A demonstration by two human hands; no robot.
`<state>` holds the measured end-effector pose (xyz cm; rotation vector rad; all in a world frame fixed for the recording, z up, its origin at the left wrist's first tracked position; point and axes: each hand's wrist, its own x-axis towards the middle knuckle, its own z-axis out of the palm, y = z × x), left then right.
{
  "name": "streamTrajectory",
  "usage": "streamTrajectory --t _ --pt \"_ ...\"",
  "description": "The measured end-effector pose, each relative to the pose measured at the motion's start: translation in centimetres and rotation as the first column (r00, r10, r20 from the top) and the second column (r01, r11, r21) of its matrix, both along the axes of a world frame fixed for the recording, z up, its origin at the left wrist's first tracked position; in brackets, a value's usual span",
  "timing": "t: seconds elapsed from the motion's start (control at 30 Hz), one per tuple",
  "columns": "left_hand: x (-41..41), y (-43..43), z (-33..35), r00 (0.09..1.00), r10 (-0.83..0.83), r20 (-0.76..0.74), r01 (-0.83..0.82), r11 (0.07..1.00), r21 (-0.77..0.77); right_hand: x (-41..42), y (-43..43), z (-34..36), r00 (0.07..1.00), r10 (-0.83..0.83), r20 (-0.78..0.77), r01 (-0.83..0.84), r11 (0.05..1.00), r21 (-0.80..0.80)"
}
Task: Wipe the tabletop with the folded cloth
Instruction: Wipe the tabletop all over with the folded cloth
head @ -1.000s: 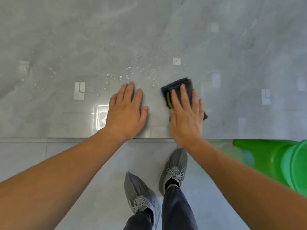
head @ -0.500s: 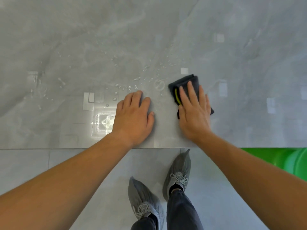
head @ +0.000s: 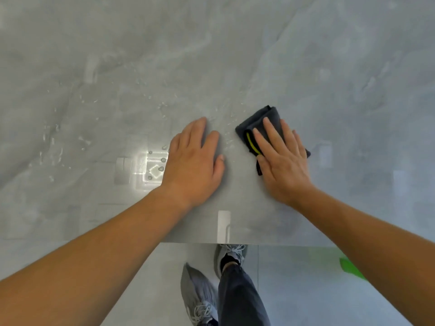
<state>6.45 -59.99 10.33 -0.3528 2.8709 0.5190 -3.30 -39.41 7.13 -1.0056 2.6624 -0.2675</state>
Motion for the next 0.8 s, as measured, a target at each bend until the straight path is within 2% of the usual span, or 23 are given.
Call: streamTrajectory --t 0.07,0.13,0.2,0.23,0.3,0.37,0.43,0.5,0.6,0.67,0.73,0.8 --pt "-1.6 -0.6 -0.2 1.0 0.004 0.008 -0.004 1.0 -0.007 -3.1 0.5 -0.1 0.999 0.04 0.005 -0.04 0.999 0.009" --pt "-3.4 -1.2 -0.3 1.0 0.021 0.018 -0.021 1.0 -0.015 -7.2 -1.1 -0.2 0.992 -0.129 -0.017 0.129 0.992 -0.017" --pt "-5.2 -1.8 -0.4 0.999 0.029 0.025 -0.028 0.999 -0.021 -10.3 -3.8 -0.2 0.945 -0.328 -0.001 0.328 0.944 -0.031" --pt "-6.1 -2.0 -0.5 0.999 0.027 0.024 -0.026 0.999 -0.027 -10.7 -4.9 -0.2 0.931 -0.366 -0.003 0.365 0.93 -0.027" --pt "-7.8 -2.5 -0.6 0.999 0.021 0.039 -0.02 0.999 -0.041 -9.2 -5.4 -0.2 0.963 -0.27 -0.015 0.27 0.962 -0.029" --pt "-9.4 -2.9 -0.8 0.997 0.026 0.07 -0.021 0.998 -0.063 -6.6 -3.8 -0.1 0.999 -0.025 -0.023 0.024 0.999 -0.026" --pt "-10.6 -3.4 -1.0 0.995 0.017 0.095 -0.008 0.995 -0.096 -6.6 -1.7 0.1 0.989 0.148 -0.013 -0.148 0.989 -0.014" --pt "-11.2 -3.6 -1.1 0.996 0.024 0.09 -0.013 0.993 -0.118 -9.9 -1.3 -0.2 0.991 0.132 -0.029 -0.132 0.991 -0.025" --pt "-11.4 -3.5 -0.8 0.995 0.044 0.088 -0.035 0.994 -0.105 -14.4 -4.3 -0.4 0.972 -0.235 -0.005 0.235 0.971 -0.047" --pt "-11.6 -3.5 -0.6 0.995 0.054 0.082 -0.046 0.994 -0.096 -14.8 -6.6 -0.3 0.935 -0.353 -0.013 0.353 0.935 -0.041" --pt "-11.9 -3.5 -0.4 0.993 0.062 0.097 -0.053 0.994 -0.098 -13.3 -6.9 -0.1 0.973 -0.229 -0.022 0.228 0.973 -0.022" --pt "-12.6 -3.7 0.0 0.993 0.066 0.096 -0.054 0.992 -0.118 -12.0 -5.0 -0.2 0.999 0.016 -0.034 -0.016 1.0 0.0"
